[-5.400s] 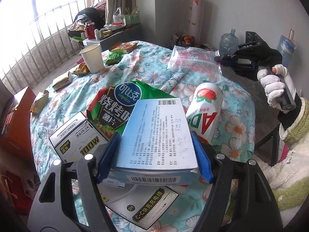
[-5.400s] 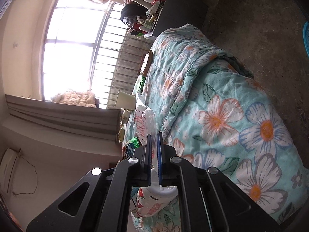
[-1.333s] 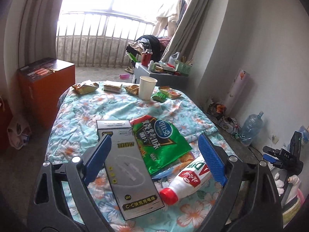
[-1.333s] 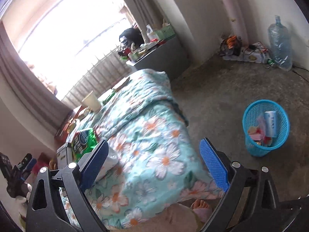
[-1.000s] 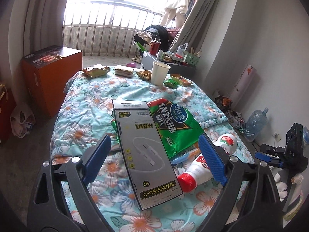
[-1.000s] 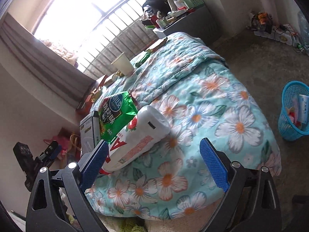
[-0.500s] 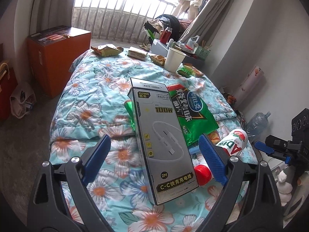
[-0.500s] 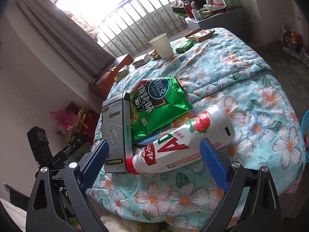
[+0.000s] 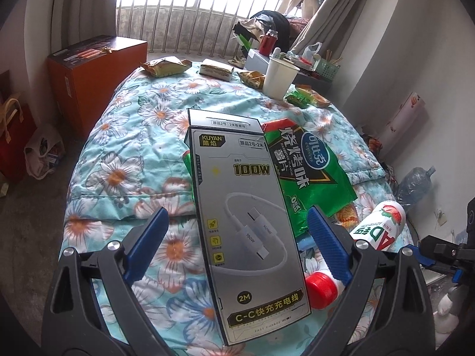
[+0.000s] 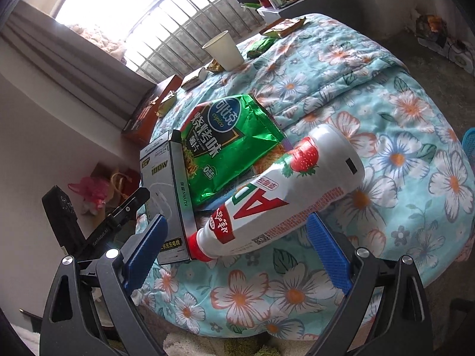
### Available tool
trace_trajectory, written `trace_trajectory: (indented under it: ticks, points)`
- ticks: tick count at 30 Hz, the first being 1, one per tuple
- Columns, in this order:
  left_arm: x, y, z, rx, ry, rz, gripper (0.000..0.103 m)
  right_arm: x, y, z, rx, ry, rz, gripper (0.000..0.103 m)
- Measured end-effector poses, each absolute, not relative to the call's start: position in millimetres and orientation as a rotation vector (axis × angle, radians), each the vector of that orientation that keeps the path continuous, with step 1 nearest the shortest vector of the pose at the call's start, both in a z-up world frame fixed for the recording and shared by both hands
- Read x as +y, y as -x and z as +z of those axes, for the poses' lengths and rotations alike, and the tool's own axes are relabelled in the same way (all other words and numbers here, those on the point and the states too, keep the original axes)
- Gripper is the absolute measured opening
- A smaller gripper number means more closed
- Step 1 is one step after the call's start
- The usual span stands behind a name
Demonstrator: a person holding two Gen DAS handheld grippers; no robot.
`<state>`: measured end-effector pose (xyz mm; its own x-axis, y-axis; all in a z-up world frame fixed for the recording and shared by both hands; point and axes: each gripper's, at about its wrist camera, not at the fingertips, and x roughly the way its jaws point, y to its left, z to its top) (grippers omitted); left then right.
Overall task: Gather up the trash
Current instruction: 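Grasp the white-and-grey cable box with the left gripper while the right gripper approaches the bottle, then grasp the white AD drink bottle with the right gripper while the left gripper holds the cable box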
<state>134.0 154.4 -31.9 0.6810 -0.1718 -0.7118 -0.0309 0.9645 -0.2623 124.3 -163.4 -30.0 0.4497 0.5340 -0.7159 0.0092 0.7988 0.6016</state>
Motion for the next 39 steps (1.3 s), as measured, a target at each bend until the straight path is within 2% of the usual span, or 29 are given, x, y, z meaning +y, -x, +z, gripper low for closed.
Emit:
trace_trajectory:
  ticks: [14, 18, 20, 22, 33, 39]
  points:
    - [130, -155, -65, 0.879, 0.212, 0.046, 0.091, -168, -147, -95, 1.143, -0.954, 0.191, 0.092]
    - [130, -155, -72, 0.889, 0.220, 0.054, 0.091, -168, -147, -96, 1.110, -0.962, 0.156, 0.076]
    - [129, -152, -71, 0.878, 0.195, 0.048, 0.090, -171, -147, -98, 1.110, -0.976, 0.176, 0.075]
    - [127, -148, -67, 0.861, 0.161, 0.025, 0.080, -176, -146, -98, 1.110, -0.986, 0.194, 0.074]
    - [144, -106, -36, 0.800, 0.107, -0.119, 0.078, -263, -130, -74, 1.069, -1.002, 0.297, 0.065]
    - [130, -91, -10, 0.760, 0.147, -0.313, 0.078, -284, -123, -27, 1.077, -0.822, 0.423, 0.064]
